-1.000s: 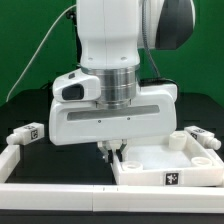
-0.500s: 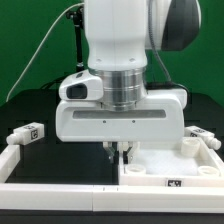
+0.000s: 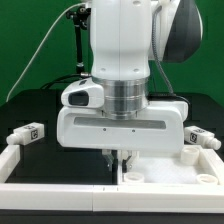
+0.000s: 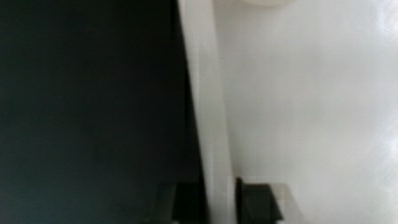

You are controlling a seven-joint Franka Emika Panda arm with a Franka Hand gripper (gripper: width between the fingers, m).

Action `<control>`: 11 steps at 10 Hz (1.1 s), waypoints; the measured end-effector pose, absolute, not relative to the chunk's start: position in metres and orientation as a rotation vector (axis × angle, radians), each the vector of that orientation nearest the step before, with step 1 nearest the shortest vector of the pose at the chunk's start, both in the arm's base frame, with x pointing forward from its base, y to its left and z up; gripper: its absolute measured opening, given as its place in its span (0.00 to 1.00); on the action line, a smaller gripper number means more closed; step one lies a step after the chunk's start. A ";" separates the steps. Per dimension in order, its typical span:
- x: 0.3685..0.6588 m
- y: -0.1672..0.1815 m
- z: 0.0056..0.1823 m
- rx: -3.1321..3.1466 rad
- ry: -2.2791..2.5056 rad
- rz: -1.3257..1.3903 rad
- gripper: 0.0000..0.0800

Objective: Assemble one leg

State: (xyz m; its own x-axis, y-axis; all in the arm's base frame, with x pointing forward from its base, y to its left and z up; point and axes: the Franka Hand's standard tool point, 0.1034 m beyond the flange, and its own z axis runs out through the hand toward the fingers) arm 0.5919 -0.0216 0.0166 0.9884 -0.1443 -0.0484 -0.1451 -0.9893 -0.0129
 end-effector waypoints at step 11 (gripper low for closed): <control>0.566 -0.046 0.070 -3.061 -0.575 0.014 0.81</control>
Offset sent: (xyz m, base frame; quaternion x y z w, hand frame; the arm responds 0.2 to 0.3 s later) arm -0.0455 -0.0166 0.0481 -0.0015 -0.0099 -0.1712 0.9852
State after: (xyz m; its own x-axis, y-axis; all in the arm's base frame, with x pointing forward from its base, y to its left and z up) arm 0.5656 -0.0456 0.0698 0.9318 0.3630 -0.0039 0.3627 -0.9315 -0.0285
